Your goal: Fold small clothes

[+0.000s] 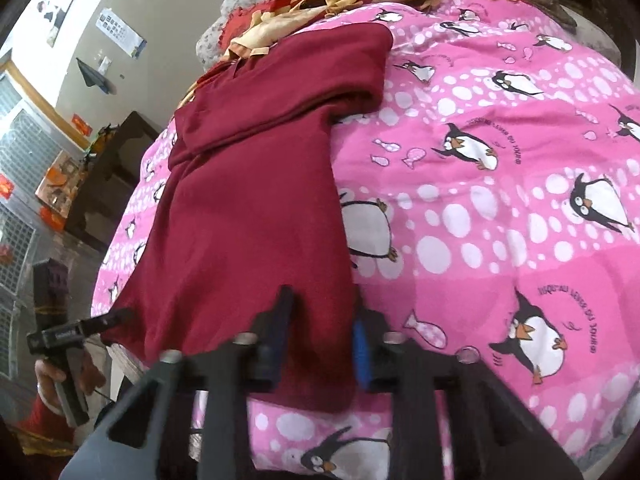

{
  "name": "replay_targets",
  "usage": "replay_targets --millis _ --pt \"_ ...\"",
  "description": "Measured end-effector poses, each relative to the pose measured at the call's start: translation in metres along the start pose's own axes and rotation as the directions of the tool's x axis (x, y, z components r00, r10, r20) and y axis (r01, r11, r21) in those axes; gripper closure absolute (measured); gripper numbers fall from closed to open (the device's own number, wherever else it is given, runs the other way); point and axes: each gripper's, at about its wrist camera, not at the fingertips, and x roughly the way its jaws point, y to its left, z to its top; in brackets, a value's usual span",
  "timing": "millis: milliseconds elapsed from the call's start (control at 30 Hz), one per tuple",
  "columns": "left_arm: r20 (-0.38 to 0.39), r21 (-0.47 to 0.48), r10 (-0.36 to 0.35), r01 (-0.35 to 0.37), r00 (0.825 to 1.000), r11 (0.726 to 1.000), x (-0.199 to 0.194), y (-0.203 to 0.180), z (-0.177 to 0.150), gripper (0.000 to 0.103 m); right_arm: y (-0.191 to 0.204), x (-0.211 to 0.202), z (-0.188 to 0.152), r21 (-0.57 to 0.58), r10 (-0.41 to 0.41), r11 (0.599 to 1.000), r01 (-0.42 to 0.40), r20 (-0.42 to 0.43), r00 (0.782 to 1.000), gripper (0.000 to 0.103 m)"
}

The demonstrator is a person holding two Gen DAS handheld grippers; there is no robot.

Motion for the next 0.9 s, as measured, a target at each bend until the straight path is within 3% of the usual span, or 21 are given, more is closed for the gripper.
replay_targets --millis 67,400,467,533,700,900 --pt "-0.01 0.032 0.025 -0.025 1.0 0.999 0.001 -0.002 0.003 0.091 0.006 -0.005 0.0 -0.016 0.011 1.0 -0.01 0.012 1.0 0.083" --pt "0.109 0.133 0.018 -0.033 0.994 0.991 -0.069 -0.002 -0.004 0.096 0.05 -0.057 -0.018 -0.129 0.13 0.984 -0.127 0.015 0.991 0.085" --pt "0.112 0.128 0.034 -0.048 0.993 0.991 -0.072 0.005 -0.009 0.096 0.059 -0.059 -0.027 -0.15 0.152 0.977 -0.151 -0.008 0.988 0.085" --pt "0.089 0.099 0.051 -0.06 0.995 0.993 -0.061 0.017 -0.014 0.096 0.058 -0.048 -0.037 -0.163 0.119 0.979 -0.124 -0.046 0.992 0.085" --pt "0.04 0.022 0.066 -0.066 0.997 0.998 -0.038 0.041 -0.023 0.095 0.044 -0.016 -0.056 -0.086 0.114 0.988 -0.126 -0.136 0.984 0.085" --pt "0.082 0.084 0.066 -0.073 0.994 0.994 -0.063 0.036 -0.017 0.095 0.083 -0.023 -0.058 -0.187 0.184 0.958 -0.215 -0.168 0.968 0.085"
